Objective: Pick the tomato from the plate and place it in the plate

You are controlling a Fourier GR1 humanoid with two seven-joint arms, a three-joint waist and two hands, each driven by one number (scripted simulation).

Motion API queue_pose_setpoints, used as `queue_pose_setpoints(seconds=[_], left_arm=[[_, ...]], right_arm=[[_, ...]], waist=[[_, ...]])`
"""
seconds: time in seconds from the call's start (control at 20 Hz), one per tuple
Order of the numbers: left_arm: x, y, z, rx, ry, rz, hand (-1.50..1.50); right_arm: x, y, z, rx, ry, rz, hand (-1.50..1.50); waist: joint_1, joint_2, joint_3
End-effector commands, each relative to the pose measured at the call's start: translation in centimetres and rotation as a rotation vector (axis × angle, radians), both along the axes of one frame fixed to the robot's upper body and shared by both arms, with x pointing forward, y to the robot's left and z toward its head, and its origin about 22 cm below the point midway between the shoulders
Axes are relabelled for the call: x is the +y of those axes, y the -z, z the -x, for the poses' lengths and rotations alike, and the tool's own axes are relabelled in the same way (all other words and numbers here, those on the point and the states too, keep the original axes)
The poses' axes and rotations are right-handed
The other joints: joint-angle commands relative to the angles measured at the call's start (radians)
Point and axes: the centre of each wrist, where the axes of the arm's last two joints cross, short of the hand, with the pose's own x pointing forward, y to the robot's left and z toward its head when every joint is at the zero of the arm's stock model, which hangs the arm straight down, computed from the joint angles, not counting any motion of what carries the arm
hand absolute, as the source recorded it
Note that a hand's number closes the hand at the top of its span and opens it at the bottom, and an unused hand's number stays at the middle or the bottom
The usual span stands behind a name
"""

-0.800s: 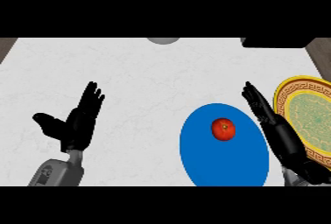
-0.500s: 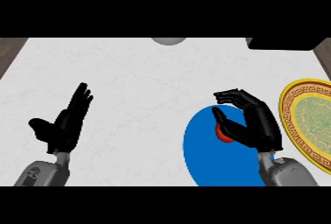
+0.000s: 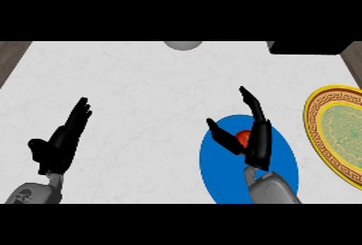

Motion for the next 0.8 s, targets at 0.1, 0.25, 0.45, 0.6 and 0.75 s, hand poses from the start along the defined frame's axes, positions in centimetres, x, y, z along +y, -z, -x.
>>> queue_pose_setpoints(seconds=[0.1, 0.25, 0.45, 0.6, 0.75], left_arm=[[1.9, -0.5, 1.1, -0.003, -0.005, -0.021, 0.00], [2.6, 0.7, 1.1, 0.003, -0.028, -0.005, 0.00], [1.2, 1.3, 1.7, 0.000, -0.018, -0.020, 0.00], [1.9, 0.6, 2.1, 0.002, -0.028, -0.012, 0.00], [1.1, 1.0, 1.4, 0.015, -0.027, -0.028, 0.00]], right_arm=[[3.4, 1.6, 2.4, -0.048, 0.130, 0.130, -1.50], [2.8, -0.5, 3.5, -0.033, 0.192, 0.138, -1.50], [1.6, -0.4, 4.7, 0.172, 0.215, 0.275, -1.50], [0.6, -2.1, 3.9, 0.323, 0.215, 0.379, -1.50], [1.4, -3.6, 5.0, 0.477, 0.159, 0.450, -1.50]], waist=[[-0.016, -0.007, 0.002], [-0.030, -0.008, 0.001], [-0.038, -0.011, 0.000], [-0.025, -0.011, 0.000], [-0.036, -0.009, 0.000]])
